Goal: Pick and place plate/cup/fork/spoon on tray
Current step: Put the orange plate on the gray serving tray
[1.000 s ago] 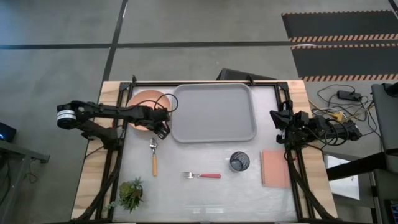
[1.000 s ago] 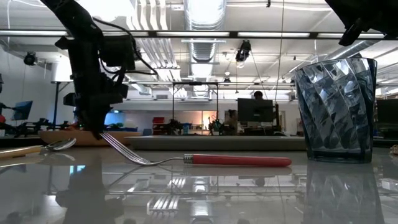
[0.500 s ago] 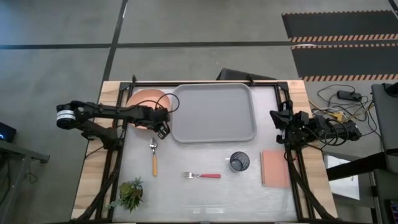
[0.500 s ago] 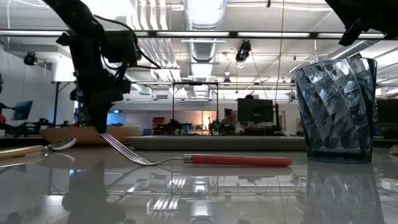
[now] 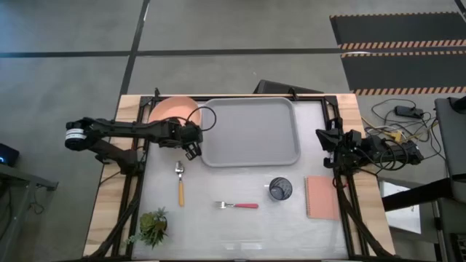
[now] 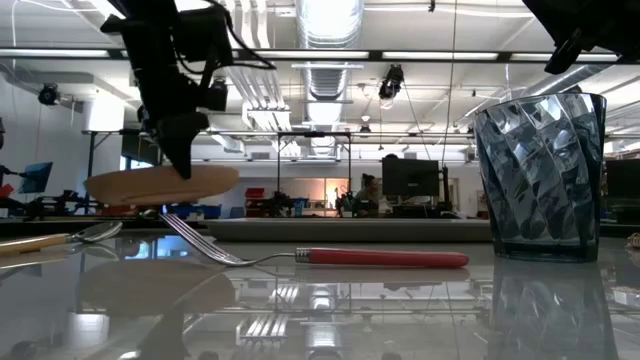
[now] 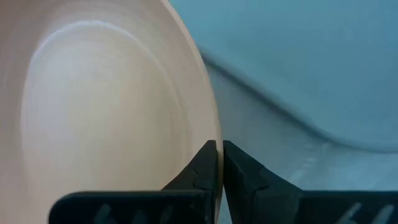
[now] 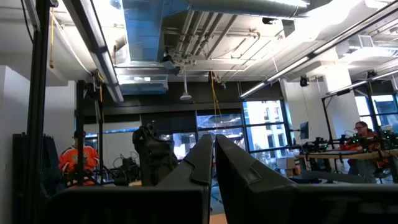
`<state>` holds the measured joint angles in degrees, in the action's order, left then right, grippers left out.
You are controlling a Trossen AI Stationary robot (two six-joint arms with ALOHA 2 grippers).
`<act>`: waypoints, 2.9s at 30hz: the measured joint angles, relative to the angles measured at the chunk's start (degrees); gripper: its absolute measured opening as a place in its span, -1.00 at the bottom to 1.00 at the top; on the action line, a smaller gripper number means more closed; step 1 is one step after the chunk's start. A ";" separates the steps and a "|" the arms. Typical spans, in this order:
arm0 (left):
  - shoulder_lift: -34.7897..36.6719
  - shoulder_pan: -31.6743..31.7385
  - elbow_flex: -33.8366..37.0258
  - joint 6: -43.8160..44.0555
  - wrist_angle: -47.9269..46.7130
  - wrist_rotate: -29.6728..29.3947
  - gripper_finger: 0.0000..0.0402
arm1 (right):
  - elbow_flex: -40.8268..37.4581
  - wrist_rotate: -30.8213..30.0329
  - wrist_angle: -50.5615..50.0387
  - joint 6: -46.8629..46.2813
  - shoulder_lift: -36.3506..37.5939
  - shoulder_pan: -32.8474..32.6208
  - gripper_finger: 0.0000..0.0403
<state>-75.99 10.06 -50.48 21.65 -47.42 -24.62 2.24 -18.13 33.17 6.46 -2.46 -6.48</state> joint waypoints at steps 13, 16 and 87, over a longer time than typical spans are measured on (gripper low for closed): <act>-0.93 -5.15 -7.87 -13.36 8.57 -0.90 -1.00 | 0.00 0.00 -0.02 0.15 0.00 -0.01 -0.96; -2.47 -5.31 -9.91 -15.11 10.97 -0.27 -1.00 | 0.00 0.01 -0.02 0.07 0.00 -0.01 -0.96; -25.17 -5.31 -9.66 -17.27 38.39 11.15 -0.97 | -0.02 0.02 -1.16 -0.39 0.00 0.00 -0.96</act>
<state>-101.16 4.75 -60.14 4.38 -9.03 -13.47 2.22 -18.11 32.01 6.07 -2.46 -6.48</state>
